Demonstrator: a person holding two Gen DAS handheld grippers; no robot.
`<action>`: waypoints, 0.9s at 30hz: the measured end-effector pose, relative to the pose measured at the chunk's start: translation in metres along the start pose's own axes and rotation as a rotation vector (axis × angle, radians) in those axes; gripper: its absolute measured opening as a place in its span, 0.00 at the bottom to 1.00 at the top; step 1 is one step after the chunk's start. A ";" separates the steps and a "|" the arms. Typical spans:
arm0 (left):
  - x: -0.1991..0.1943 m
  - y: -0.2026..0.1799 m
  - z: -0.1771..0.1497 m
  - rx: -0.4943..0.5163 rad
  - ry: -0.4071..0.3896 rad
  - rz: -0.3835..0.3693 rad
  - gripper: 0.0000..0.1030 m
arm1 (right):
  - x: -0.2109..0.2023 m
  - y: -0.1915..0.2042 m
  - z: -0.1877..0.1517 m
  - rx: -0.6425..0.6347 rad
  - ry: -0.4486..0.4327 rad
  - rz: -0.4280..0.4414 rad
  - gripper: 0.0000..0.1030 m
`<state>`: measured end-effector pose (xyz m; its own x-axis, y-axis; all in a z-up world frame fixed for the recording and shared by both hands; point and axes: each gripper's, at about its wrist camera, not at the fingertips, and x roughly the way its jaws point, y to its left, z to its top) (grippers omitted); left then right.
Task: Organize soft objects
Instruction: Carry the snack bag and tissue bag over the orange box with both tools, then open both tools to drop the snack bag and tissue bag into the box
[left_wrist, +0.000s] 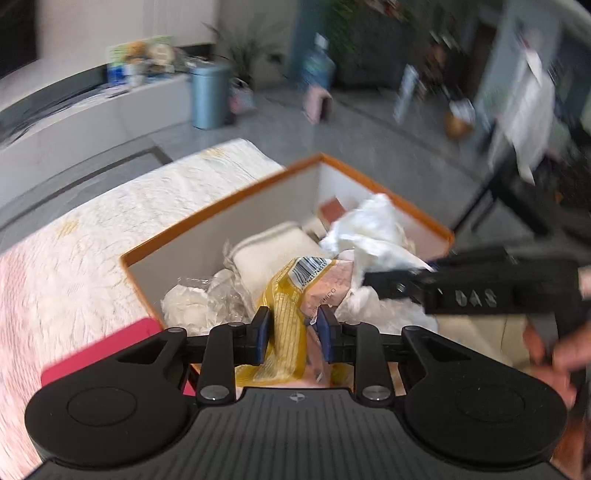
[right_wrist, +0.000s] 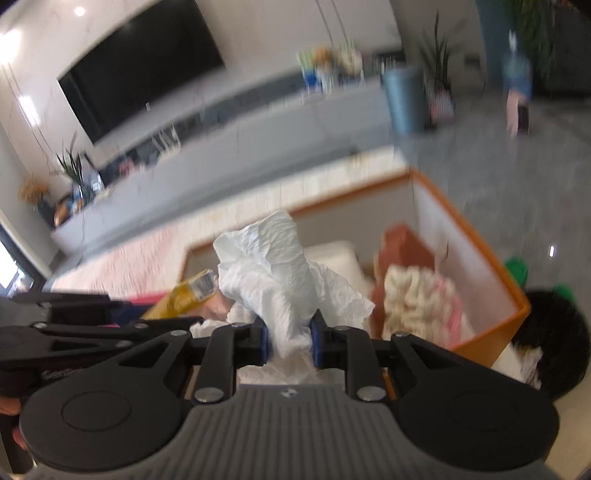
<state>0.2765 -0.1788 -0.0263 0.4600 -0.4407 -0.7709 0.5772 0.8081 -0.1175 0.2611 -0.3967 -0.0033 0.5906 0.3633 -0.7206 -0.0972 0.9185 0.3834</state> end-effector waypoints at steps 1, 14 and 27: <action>0.004 -0.002 0.002 0.039 0.029 -0.003 0.28 | 0.005 -0.006 0.002 0.018 0.035 0.017 0.20; 0.055 -0.038 0.003 0.246 0.203 0.018 0.23 | 0.047 -0.004 0.002 -0.087 0.261 -0.031 0.23; 0.014 -0.022 0.016 0.129 0.171 -0.037 0.31 | 0.022 -0.012 0.015 -0.039 0.235 0.021 0.54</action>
<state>0.2812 -0.2095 -0.0243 0.3222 -0.3877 -0.8636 0.6780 0.7312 -0.0753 0.2874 -0.4016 -0.0153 0.3856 0.4050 -0.8290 -0.1415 0.9138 0.3807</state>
